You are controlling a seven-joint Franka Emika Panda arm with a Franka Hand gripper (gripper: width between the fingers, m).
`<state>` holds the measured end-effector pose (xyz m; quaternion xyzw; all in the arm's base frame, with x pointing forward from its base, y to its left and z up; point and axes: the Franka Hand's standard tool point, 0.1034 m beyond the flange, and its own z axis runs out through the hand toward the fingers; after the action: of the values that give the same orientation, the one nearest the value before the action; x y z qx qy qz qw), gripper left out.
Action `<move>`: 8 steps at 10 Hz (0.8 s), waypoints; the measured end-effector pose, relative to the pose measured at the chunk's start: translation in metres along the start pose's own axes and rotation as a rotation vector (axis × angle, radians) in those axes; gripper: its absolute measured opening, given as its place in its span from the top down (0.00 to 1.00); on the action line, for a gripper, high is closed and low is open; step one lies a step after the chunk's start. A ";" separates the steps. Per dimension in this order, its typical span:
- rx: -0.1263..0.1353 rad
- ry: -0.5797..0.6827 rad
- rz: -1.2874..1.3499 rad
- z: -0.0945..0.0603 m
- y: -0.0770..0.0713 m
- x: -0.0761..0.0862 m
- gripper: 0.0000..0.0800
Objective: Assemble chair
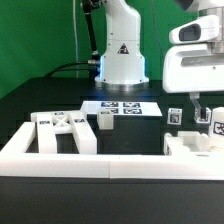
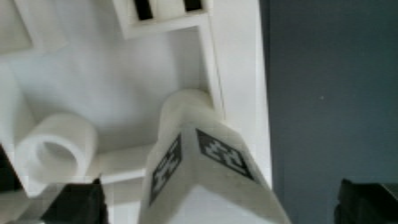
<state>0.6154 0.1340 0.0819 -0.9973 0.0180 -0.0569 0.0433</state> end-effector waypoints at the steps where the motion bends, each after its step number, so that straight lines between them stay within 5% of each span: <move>1: -0.002 -0.001 -0.082 0.000 0.000 0.000 0.19; 8: -0.039 -0.002 -0.553 -0.001 0.006 0.003 0.19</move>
Offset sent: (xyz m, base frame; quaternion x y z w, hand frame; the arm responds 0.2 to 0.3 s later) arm 0.0069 -0.0003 0.0027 -0.0280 -0.0040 -0.2514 0.9675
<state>0.6177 0.1277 0.0826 -0.9651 -0.2537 -0.0652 0.0069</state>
